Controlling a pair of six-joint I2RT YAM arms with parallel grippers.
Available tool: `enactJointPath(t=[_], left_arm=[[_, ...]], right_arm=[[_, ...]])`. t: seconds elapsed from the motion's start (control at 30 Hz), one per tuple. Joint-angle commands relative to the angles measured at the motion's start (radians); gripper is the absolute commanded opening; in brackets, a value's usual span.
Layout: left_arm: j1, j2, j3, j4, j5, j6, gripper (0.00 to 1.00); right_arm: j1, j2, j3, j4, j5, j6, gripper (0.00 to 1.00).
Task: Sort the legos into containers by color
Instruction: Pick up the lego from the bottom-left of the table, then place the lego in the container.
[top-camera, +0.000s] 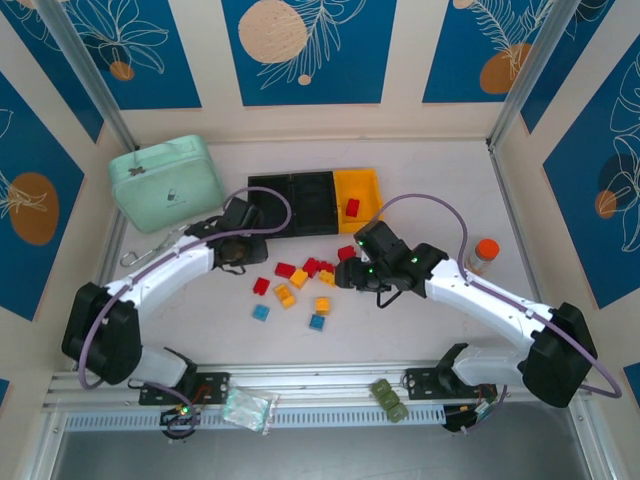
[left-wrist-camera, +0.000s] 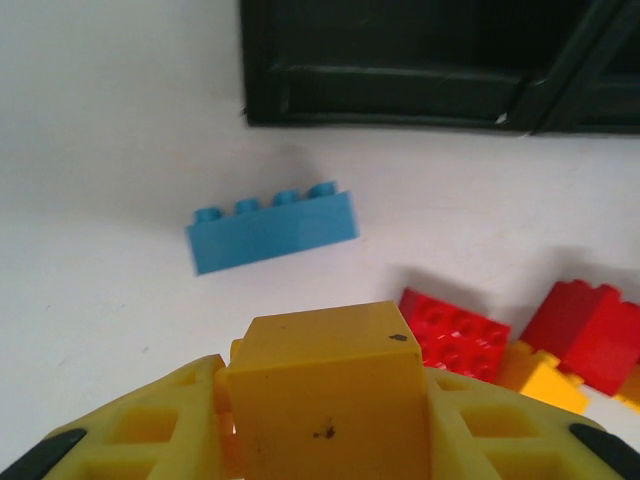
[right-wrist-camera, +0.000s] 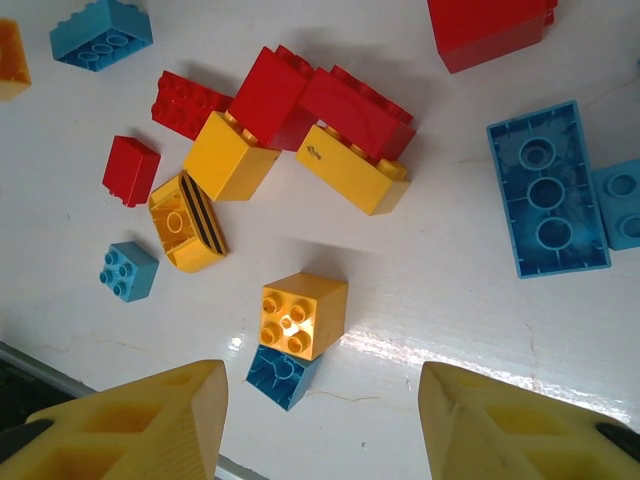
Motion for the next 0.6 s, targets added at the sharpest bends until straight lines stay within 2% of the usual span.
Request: enactJointPath(t=[0.0, 0.57], left_arm=[[-0.023, 0.071, 0.107, -0.01, 0.041, 0.039, 0.26], [-0.079, 0.594, 0.767, -0.14, 0.056, 0.147, 0.26]], right_arm=[[0.001, -0.036, -0.008, -0.033, 0.02, 0.027, 0.53], [0.0, -0.142, -0.086, -0.075, 0.066, 0.104, 0.53]])
